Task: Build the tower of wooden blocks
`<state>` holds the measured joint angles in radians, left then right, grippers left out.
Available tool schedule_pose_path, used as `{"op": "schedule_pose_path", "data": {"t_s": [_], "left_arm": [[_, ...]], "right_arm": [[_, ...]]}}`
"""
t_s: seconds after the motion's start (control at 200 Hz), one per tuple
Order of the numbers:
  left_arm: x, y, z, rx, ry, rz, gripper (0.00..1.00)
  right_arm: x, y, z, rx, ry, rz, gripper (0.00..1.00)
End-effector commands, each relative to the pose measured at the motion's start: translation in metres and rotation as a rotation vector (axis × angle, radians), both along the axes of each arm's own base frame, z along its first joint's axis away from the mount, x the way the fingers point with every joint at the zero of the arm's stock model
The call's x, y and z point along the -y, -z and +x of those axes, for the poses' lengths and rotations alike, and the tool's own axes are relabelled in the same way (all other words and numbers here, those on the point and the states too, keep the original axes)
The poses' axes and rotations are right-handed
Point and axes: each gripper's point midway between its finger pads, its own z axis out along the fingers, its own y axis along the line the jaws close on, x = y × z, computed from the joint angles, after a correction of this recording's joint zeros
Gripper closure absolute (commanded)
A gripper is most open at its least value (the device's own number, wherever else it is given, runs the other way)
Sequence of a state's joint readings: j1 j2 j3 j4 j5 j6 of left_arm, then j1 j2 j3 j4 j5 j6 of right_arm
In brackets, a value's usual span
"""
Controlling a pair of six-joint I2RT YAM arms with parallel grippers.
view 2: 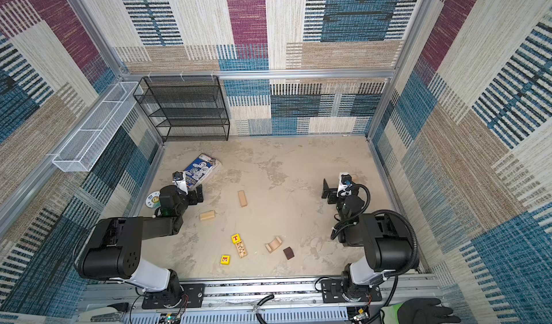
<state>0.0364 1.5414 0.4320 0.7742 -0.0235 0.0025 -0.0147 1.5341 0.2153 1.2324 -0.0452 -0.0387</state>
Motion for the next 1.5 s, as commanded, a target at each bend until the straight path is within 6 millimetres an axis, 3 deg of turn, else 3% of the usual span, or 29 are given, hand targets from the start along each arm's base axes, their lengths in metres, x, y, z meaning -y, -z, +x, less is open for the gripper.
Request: {"op": "schedule_pose_path", "data": {"t_s": [0.0,1.172,1.252,1.337,1.397,1.498], "left_arm": [[-0.002,-0.009,0.003,0.038,-0.014,-0.009,0.01],[-0.002,-0.008,0.003,0.034,-0.014,-0.01,0.0],[-0.002,-0.008,0.003,0.035,-0.014,-0.009,0.12],[0.001,-0.01,0.003,0.037,0.0,-0.014,0.17],[0.007,-0.016,0.005,0.019,0.039,-0.015,0.26],[0.011,-0.026,0.0,-0.04,0.057,-0.028,0.3]], "right_arm": [[0.0,-0.009,0.001,0.036,-0.002,0.011,0.0],[-0.001,-0.01,0.002,0.036,-0.002,0.01,0.0],[-0.001,-0.01,0.001,0.038,-0.002,0.01,0.0],[0.004,-0.012,0.003,0.032,0.023,0.017,0.03],[0.007,-0.02,0.008,0.015,0.041,0.024,0.05],[0.012,-0.034,0.022,-0.086,0.072,0.045,0.06]]}}
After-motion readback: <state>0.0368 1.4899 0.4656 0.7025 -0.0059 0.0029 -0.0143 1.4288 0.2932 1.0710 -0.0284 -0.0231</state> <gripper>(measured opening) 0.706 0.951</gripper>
